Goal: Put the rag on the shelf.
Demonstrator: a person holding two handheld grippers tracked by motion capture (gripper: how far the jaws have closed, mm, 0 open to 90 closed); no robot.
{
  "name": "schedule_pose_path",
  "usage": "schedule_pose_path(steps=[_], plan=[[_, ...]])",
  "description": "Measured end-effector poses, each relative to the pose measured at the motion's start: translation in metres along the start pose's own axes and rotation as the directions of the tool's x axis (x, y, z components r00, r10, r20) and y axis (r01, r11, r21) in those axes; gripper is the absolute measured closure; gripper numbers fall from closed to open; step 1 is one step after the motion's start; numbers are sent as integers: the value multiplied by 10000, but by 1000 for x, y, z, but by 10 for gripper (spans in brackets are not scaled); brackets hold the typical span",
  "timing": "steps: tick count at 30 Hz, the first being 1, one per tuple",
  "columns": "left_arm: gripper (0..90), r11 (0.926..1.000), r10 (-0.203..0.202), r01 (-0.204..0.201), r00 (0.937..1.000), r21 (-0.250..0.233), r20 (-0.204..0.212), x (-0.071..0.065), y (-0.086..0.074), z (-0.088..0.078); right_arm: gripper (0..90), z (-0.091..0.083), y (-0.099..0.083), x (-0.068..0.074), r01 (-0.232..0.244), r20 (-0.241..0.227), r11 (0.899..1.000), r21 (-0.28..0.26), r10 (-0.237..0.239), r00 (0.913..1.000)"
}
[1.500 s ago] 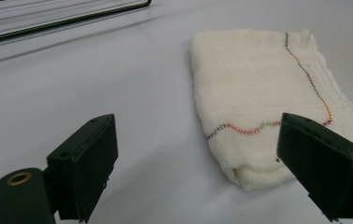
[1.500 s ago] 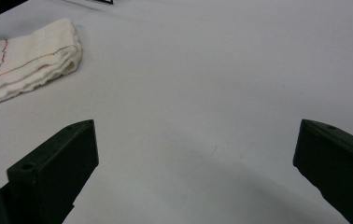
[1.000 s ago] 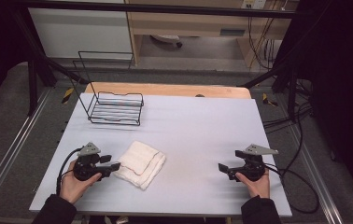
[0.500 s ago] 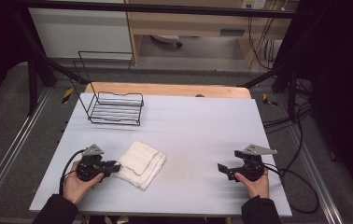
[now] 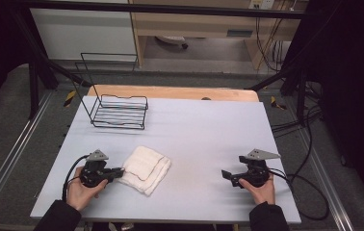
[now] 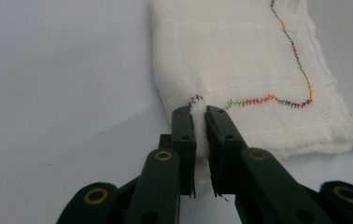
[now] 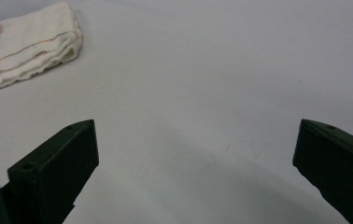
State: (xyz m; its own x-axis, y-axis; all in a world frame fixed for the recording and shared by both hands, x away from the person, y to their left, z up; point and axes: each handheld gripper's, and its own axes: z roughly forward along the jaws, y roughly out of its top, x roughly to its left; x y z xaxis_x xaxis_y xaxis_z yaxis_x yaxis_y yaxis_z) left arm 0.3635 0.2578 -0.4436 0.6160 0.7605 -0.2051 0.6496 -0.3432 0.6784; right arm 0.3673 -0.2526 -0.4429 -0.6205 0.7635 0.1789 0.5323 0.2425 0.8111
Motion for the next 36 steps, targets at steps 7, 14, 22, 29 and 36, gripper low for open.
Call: schedule_pose_path(steps=[7, 14, 22, 29, 36], plan=[[835, 10000, 19, -19, 10000, 44, 36, -3, -4, -8, 8, 1, 1, 2, -35, -63, 10000, 53, 35, 10000], [837, 10000, 19, -18, 10000, 87, -67, -4, -10, -17, 8, 2, 1, 3, -14, -47, 10000, 41, 14, 10000], [837, 9998, 184, -183, 9996, 55, -228, -10, -22, -25, 8, 3, 1, 5, 51, -49, 10000, 76, -50, 10000], [835, 9994, 333, -330, 9985, 87, -440, -14, -25, -28, 8, 3, 1, 4, 119, -14, 9999, 54, -119, 9999], [699, 9993, 138, -154, 9988, -335, -474, -11, -24, -31, 8, 3, 1, 5, 78, -17, 9999, 84, -78, 10000]])
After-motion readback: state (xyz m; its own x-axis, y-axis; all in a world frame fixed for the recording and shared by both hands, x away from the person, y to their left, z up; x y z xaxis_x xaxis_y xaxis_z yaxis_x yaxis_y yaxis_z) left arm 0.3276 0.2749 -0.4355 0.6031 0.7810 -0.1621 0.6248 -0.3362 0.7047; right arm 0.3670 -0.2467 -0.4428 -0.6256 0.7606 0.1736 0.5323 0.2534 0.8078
